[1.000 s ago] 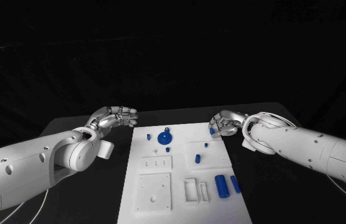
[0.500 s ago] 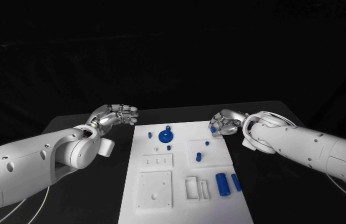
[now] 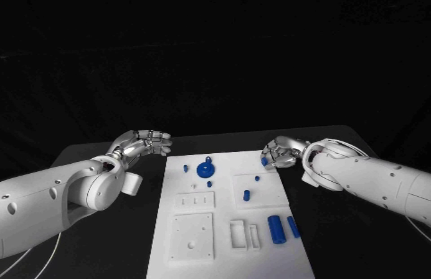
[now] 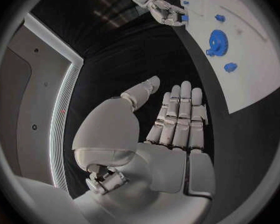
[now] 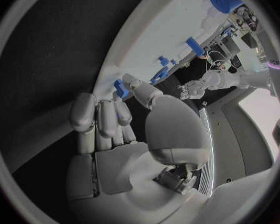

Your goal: Assemble the parts on the task board

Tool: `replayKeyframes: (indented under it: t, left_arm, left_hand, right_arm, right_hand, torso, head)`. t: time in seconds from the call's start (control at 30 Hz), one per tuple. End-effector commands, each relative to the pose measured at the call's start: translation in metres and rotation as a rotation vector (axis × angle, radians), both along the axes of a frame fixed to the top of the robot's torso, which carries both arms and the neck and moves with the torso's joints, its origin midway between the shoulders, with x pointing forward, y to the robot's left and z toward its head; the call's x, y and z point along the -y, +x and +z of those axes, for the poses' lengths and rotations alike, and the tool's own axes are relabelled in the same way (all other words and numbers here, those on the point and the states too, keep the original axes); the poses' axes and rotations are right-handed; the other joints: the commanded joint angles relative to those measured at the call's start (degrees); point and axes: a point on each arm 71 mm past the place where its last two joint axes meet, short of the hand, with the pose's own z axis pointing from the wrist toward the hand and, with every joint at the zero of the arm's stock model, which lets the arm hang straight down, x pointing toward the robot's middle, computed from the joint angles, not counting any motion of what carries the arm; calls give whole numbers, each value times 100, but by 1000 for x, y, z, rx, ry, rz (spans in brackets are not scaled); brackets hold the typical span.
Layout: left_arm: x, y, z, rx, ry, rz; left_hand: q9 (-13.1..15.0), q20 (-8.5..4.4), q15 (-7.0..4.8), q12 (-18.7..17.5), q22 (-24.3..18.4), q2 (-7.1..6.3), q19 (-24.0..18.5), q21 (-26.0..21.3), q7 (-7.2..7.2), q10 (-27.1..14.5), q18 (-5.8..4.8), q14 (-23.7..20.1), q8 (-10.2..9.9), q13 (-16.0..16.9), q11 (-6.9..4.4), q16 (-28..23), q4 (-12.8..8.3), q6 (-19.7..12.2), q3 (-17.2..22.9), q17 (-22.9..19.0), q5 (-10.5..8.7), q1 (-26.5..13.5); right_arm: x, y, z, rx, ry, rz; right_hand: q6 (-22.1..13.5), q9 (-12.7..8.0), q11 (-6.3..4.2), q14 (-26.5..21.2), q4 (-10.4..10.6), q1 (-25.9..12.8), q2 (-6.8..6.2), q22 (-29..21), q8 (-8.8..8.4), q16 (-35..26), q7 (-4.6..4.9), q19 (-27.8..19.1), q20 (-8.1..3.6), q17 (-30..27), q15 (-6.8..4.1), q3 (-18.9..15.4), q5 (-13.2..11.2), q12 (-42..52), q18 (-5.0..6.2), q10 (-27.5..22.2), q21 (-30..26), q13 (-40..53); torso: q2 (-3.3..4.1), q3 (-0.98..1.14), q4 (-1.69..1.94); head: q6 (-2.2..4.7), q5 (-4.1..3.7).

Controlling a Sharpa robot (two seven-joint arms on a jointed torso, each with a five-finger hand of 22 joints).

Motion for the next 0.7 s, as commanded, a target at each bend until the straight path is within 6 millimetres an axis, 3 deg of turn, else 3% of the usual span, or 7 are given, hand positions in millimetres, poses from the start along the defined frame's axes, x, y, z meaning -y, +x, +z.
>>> replayKeyframes:
  t: [0.03,0.23,0.5,0.7]
  left_arm:
    - [2,0,1,5,-7,-18]
    - [2,0,1,4,-7,-18]
    - [1,-1,1,4,-6,-17]
    - [0,-1,1,4,-5,-16]
  left_hand:
    - [7,11,18,-33,6,7,-42,-29,14,-5,95,-27,-26,-5,30,-37,16,-25,-24,8,-14,-64]
    - [7,11,18,-34,6,9,-42,-29,14,-5,95,-27,-26,-5,30,-38,17,-26,-24,8,-14,-65]
    - [8,11,19,-36,6,11,-42,-29,15,-6,95,-28,-27,-5,31,-39,19,-27,-23,9,-14,-67]
    - [8,11,19,-37,6,11,-42,-30,15,-6,96,-28,-27,-5,31,-41,17,-28,-22,10,-13,-66]
  right_arm:
    - [-2,0,0,2,5,15]
    - [-4,0,-1,-1,6,21]
    - [-5,0,-3,3,9,26]
    - [-1,0,-3,6,8,18]
  right_hand:
    - [50,-6,-4,-9,-2,23,44,5,6,-15,13,-24,4,-5,-12,42,-37,-26,1125,-9,-11,9]
    - [136,-1,-10,-4,6,-37,73,9,33,-1,4,-18,9,-2,-18,85,-159,-20,1125,36,-2,71]
    - [394,34,-34,-2,33,-135,181,11,132,15,-21,-21,15,0,-37,171,-282,-33,1125,64,0,126]
    - [599,86,-107,-11,49,-191,212,10,213,5,-98,-21,17,-14,-107,322,-141,-63,1125,75,0,147]
  torso:
    - [1,0,5]
    - [3,2,13]
    - [-1,4,1]
    - [-4,7,5]
  head:
    - [-6,-11]
    - [-3,30]
    - [-28,30]
    - [-31,32]
